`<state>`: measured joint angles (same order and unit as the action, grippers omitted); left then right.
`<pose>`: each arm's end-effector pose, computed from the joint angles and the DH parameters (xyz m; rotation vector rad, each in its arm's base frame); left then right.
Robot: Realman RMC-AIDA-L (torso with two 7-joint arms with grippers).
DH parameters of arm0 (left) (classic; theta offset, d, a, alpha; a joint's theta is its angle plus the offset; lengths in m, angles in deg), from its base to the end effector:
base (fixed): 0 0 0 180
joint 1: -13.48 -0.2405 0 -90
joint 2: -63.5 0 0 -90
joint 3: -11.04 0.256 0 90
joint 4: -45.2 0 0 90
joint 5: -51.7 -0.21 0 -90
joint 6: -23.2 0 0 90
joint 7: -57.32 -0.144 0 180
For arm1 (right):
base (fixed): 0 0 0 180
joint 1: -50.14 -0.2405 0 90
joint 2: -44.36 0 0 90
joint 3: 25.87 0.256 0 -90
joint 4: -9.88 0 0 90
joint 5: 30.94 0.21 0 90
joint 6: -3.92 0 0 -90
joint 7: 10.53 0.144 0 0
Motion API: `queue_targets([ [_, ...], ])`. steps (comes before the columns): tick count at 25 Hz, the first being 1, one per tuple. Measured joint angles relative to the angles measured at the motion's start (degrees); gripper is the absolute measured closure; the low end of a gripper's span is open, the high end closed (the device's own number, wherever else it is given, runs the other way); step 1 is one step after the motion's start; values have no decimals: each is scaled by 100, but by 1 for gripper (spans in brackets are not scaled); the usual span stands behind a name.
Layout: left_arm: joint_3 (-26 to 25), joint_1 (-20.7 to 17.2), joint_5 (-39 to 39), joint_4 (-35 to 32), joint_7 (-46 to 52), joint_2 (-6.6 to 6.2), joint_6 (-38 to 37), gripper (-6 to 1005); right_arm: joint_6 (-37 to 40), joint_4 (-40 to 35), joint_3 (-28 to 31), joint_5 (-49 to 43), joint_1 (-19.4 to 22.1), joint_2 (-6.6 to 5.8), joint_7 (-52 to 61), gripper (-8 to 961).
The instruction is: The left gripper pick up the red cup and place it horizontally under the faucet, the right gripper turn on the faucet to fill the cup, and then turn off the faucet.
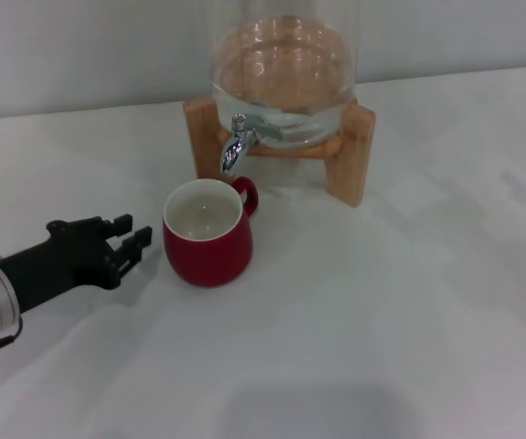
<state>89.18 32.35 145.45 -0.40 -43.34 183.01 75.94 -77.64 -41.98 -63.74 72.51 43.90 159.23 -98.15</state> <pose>-0.2698 0.3421 -0.0439 -2.4556 -0.6413 -0.4879 0.3419 0.2723 0.1515 -1.8558 0.8527 1.0597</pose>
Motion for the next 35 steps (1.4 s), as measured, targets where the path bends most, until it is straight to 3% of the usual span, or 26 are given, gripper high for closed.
queue_targets([
  [17, 837, 31, 90, -62, 23, 6, -145, 687, 27, 17, 64, -7, -23, 0, 0, 172],
  [30, 853, 81, 159, -123, 22, -15, -397, 680, 27, 52, 79, -10, -50, -6, 0, 172],
  [35, 1118, -130, 113, -534, 2, -23, -361, 677, 0, 60, 188, -31, -51, -8, 0, 173],
])
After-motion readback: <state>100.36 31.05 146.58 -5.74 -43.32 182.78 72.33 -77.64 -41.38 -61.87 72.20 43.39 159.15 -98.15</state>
